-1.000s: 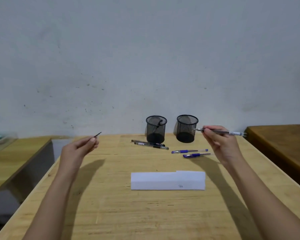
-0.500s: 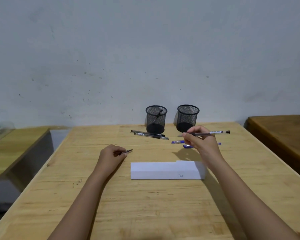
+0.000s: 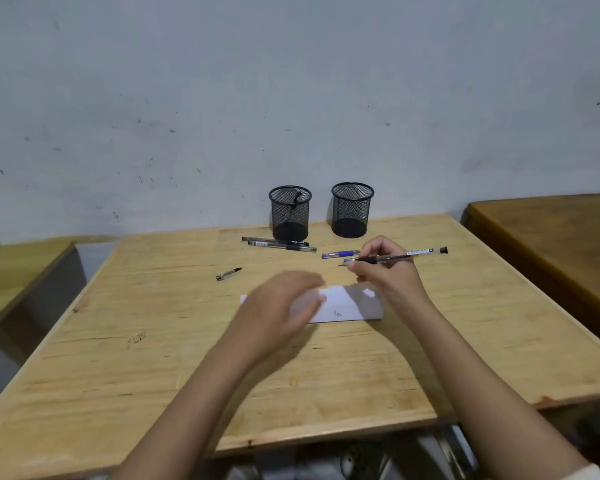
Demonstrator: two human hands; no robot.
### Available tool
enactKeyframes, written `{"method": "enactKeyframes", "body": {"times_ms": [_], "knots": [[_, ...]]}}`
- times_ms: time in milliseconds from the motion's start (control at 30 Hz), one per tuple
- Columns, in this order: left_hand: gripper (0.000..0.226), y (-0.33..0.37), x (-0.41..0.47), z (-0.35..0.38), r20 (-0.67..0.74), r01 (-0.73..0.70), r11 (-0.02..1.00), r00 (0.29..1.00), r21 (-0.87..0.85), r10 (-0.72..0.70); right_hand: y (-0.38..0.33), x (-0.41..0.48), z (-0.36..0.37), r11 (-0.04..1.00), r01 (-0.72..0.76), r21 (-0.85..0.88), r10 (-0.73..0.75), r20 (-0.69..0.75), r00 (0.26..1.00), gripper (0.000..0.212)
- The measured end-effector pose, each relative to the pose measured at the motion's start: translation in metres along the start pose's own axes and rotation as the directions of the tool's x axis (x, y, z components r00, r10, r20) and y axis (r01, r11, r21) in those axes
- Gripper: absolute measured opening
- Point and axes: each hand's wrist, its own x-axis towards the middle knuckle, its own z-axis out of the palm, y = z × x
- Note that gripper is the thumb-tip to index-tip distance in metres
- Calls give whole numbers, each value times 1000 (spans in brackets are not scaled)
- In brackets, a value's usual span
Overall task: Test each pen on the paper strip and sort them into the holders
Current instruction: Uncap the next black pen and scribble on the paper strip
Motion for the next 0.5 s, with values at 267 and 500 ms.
{"method": "enactKeyframes", "body": {"times_ms": [267, 500], "knots": [[59, 0, -13, 31, 260, -50, 974, 966, 220, -9, 4, -9, -5, 983, -104, 153, 111, -43, 993, 29], [72, -20, -14, 45, 453, -47, 953, 886, 299, -98, 22, -5, 1, 986, -167, 21, 168, -46, 985, 27]]}}
